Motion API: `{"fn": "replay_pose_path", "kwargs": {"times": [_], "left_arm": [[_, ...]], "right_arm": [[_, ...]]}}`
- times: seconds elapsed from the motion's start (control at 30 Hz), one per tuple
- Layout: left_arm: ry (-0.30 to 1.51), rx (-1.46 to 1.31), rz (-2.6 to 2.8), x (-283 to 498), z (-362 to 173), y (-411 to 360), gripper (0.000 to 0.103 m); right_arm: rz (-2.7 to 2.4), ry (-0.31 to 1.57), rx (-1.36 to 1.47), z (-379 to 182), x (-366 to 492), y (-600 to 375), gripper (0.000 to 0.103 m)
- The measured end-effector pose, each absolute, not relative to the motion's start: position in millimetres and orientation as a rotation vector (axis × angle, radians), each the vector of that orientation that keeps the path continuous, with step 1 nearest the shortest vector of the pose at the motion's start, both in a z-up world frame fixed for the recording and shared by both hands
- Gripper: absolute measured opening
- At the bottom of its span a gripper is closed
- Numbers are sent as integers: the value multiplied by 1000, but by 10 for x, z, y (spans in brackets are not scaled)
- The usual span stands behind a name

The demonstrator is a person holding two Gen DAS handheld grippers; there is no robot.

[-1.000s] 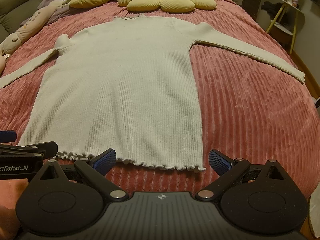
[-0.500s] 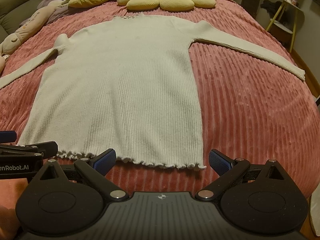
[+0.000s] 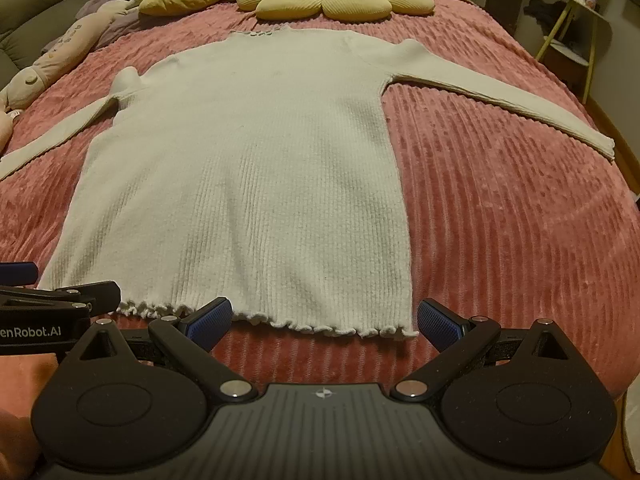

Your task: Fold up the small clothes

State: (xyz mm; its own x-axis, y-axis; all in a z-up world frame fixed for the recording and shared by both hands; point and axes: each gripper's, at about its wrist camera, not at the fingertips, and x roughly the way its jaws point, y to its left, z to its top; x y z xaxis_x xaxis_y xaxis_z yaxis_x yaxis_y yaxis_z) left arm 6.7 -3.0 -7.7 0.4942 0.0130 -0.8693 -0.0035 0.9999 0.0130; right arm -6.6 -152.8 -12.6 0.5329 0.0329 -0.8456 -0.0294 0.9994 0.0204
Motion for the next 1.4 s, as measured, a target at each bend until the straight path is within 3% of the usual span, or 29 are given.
{"fn": "replay_pose_path", "kwargs": {"times": [1.13, 1.4], "left_arm": [[1096, 48, 23, 295, -207, -156, 103], [1082, 49, 13, 566, -257, -256, 103]], "right_arm": [[77, 1007, 111, -281, 113, -1722, 99], [276, 770, 238, -351, 107, -2043, 99]]}}
